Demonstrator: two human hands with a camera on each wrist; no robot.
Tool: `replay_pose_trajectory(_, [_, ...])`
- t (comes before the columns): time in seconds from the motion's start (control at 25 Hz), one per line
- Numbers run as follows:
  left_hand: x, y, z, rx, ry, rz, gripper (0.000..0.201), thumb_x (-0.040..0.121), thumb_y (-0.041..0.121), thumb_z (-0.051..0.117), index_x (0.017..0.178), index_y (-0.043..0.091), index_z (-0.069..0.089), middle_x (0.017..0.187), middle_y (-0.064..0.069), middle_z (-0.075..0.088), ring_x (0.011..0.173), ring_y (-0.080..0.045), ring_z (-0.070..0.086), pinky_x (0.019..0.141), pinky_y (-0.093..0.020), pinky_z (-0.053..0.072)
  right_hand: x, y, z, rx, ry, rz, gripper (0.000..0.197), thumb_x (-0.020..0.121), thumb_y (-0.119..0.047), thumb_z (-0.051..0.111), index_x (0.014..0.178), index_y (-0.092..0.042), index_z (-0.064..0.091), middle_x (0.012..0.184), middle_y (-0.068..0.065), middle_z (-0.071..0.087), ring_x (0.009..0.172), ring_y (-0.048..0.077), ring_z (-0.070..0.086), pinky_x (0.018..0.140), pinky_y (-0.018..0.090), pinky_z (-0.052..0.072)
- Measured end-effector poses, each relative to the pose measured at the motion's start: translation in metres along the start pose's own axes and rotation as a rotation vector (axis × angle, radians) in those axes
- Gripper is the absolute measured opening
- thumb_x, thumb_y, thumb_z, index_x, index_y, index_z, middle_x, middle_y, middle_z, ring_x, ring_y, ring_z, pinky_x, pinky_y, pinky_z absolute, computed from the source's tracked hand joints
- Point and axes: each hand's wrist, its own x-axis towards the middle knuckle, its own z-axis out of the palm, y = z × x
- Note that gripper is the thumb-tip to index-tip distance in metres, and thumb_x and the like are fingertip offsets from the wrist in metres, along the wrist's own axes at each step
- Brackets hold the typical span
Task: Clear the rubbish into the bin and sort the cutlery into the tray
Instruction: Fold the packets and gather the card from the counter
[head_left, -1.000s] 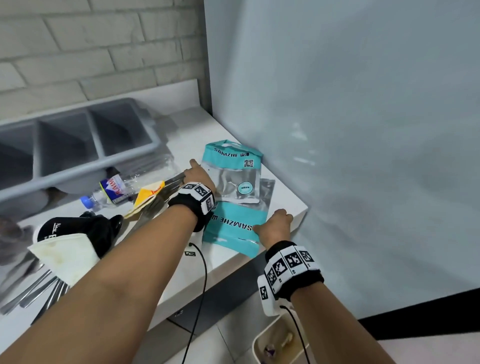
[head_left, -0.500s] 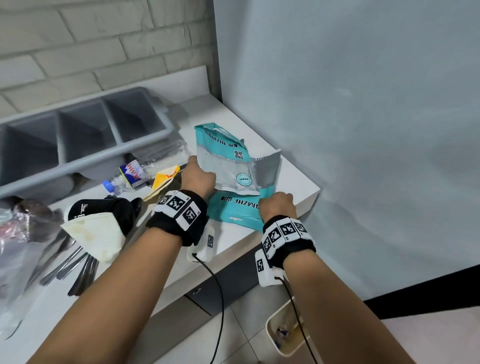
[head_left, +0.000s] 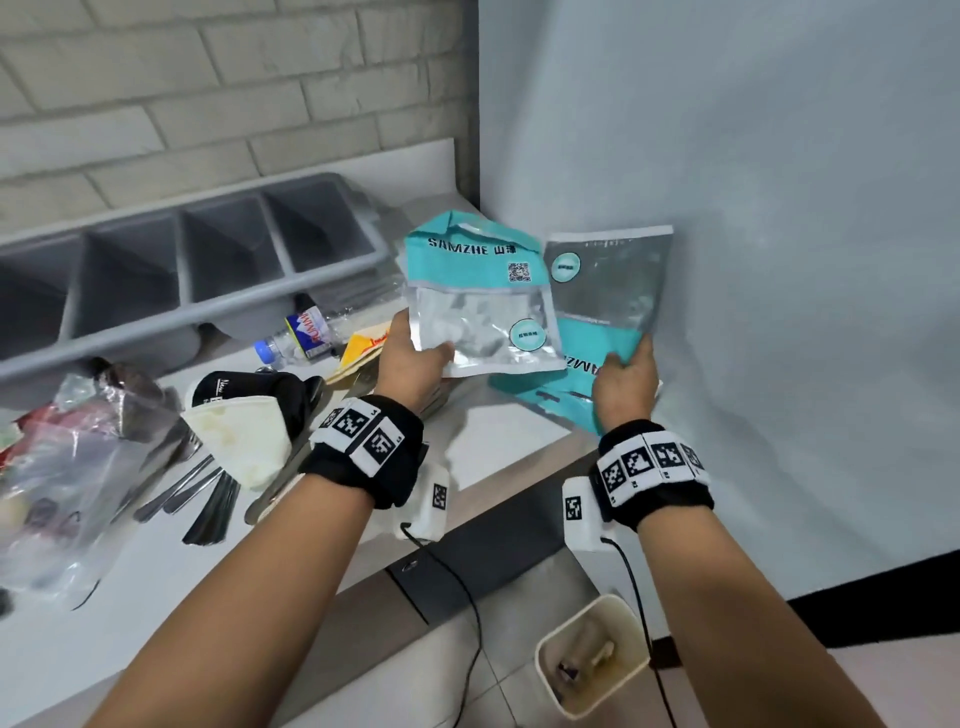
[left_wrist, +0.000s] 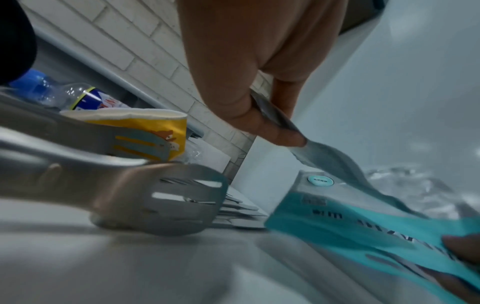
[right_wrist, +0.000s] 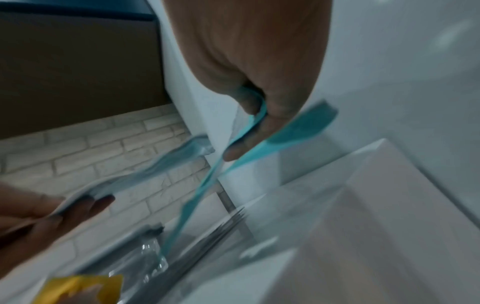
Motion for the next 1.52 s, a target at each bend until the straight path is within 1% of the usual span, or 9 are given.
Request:
replay_pose_trajectory(0.28, [-0.015, 0.01, 0.023, 0.025, -0.173, -0.079, 0.048, 0.071, 0.001, 0.067, 0.116, 0.012, 0.053, 0.111, -0.019, 0.066, 0.096, -0.038, 0.066, 0.091, -0.052, 0.052, 0.009, -0.003, -0.02, 0.335, -0.274, 0.153, 0.021, 0.088, -0.008, 0.046, 0.091, -0.022, 0.061, 0.098, 0.012, 0.067, 0.098, 0.038, 0.063, 0.095, 0.058, 0.047])
replay_pose_trajectory(0.44, [-0.021, 0.01, 0.029, 0.041, -0.099, -0.095, 0.033, 0.083, 0.003, 0.064, 0.111, 0.011, 0.049, 0.116, -0.017, 0.062, 0.099, -0.033, 0.063, 0.093, -0.047, 0.052, 0.005, -0.009, -0.027, 0.334, -0.407, 0.153, 0.021, 0.095, -0.036, 0.043, 0.098, -0.026, 0.061, 0.099, 0.0, 0.071, 0.08, 0.016, 0.068, 0.079, 0.042, 0.057])
replay_pose_trajectory(0.64, [-0.017, 0.006, 0.016, 0.214, -0.064, -0.004, 0.046, 0.081, 0.025, 0.068, 0.121, 0.01, 0.051, 0.122, -0.011, 0.062, 0.107, -0.03, 0.062, 0.097, -0.046, 0.05, 0.005, -0.003, -0.014, 0.153, -0.409, 0.025, 0.032, 0.085, 0.006, 0.053, 0.109, -0.016, 0.052, 0.092, 0.007, 0.062, 0.077, 0.023, 0.062, 0.056, 0.02, 0.057])
replay_pose_trajectory(0.8, [0.009, 0.005, -0.023, 0.873, 0.173, 0.044, 0.053, 0.081, 0.033, 0.062, 0.13, 0.017, 0.048, 0.137, -0.013, 0.045, 0.126, -0.033, 0.045, 0.106, -0.048, 0.039, -0.004, -0.005, -0.01, 0.172, -0.348, 0.025, 0.036, 0.085, 0.011, 0.05, 0.116, -0.009, 0.052, 0.079, -0.004, 0.057, 0.068, 0.011, 0.057, 0.047, 0.009, 0.052])
replay_pose_trajectory(0.92, [0.021, 0.002, -0.044, 1.099, 0.077, -0.079, 0.054, 0.086, 0.032, 0.053, 0.135, 0.013, 0.043, 0.14, -0.016, 0.045, 0.128, -0.036, 0.044, 0.105, -0.05, 0.036, -0.013, 0.001, -0.006, 0.152, -0.312, 0.048, 0.035, 0.085, 0.011, 0.05, 0.116, -0.005, 0.054, 0.08, -0.001, 0.058, 0.068, 0.013, 0.058, 0.048, 0.009, 0.053])
replay_pose_trajectory(1.04, [0.026, 0.004, -0.052, 1.2, -0.037, -0.009, 0.036, 0.093, 0.016, 0.042, 0.124, 0.002, 0.055, 0.129, -0.019, 0.057, 0.12, -0.035, 0.054, 0.097, -0.039, 0.045, -0.024, 0.006, -0.009, 0.2, -0.283, 0.083, 0.028, 0.086, 0.009, 0.051, 0.106, -0.011, 0.054, 0.081, 0.0, 0.06, 0.07, 0.016, 0.06, 0.048, 0.011, 0.054])
replay_pose_trajectory(1.24, [0.017, 0.021, -0.062, 0.976, 0.094, 0.005, 0.035, 0.09, -0.001, 0.038, 0.116, 0.002, 0.061, 0.123, -0.02, 0.062, 0.116, -0.035, 0.057, 0.093, -0.04, 0.048, -0.053, 0.008, -0.018, 0.19, -0.209, 0.097, 0.026, 0.088, 0.005, 0.052, 0.105, -0.015, 0.054, 0.096, 0.007, 0.064, 0.081, 0.024, 0.063, 0.069, 0.027, 0.059])
replay_pose_trajectory(1.36, [-0.013, 0.037, -0.058, 0.738, 0.167, 0.184, 0.032, 0.09, 0.007, 0.043, 0.115, 0.008, 0.063, 0.11, -0.019, 0.068, 0.105, -0.035, 0.062, 0.086, -0.037, 0.049, -0.073, 0.012, -0.029, 0.234, -0.177, 0.07, 0.026, 0.088, 0.006, 0.05, 0.103, -0.015, 0.053, 0.087, 0.0, 0.063, 0.073, 0.018, 0.063, 0.058, 0.02, 0.059])
replay_pose_trajectory(1.52, [-0.082, 0.023, -0.032, 0.387, -0.029, 0.407, 0.022, 0.091, 0.013, 0.05, 0.105, 0.003, 0.064, 0.087, -0.01, 0.066, 0.078, -0.022, 0.059, 0.067, -0.019, 0.038, -0.107, 0.032, -0.065, 0.26, -0.005, 0.078, 0.025, 0.087, 0.004, 0.051, 0.095, -0.02, 0.055, 0.083, -0.005, 0.062, 0.071, 0.013, 0.062, 0.057, 0.018, 0.057])
